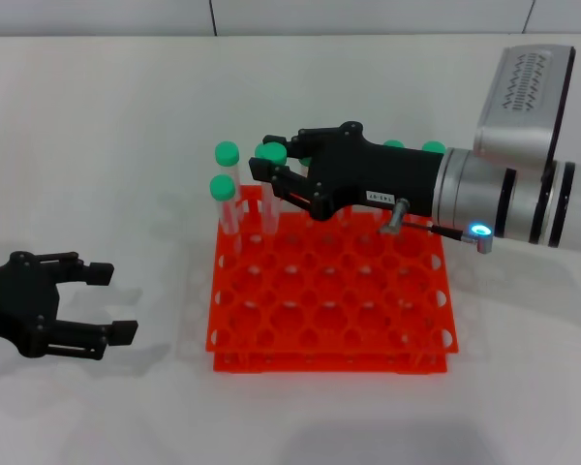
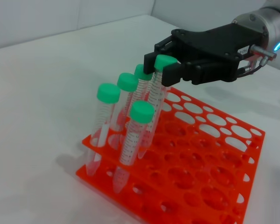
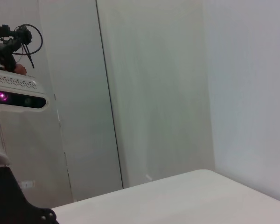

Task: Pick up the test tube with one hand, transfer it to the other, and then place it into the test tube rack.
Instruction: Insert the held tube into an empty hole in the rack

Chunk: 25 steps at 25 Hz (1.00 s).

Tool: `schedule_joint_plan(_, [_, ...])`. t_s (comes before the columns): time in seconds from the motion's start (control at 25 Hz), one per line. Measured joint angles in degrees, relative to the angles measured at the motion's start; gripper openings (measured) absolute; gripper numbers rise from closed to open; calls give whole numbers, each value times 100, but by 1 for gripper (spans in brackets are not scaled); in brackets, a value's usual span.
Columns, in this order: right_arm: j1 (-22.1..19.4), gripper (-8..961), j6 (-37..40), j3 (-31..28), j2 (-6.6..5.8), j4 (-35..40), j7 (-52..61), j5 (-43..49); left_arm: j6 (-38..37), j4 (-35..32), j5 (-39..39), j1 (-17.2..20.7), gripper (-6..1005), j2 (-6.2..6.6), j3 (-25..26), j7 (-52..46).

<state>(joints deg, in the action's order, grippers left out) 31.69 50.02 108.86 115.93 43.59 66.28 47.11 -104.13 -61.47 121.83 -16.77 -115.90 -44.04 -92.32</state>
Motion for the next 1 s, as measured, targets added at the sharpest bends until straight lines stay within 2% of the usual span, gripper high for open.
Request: schedule_joint_plan(1.0, [-2, 304, -208, 174, 8, -51, 8, 0, 13, 19, 35, -55, 890, -20, -17, 4])
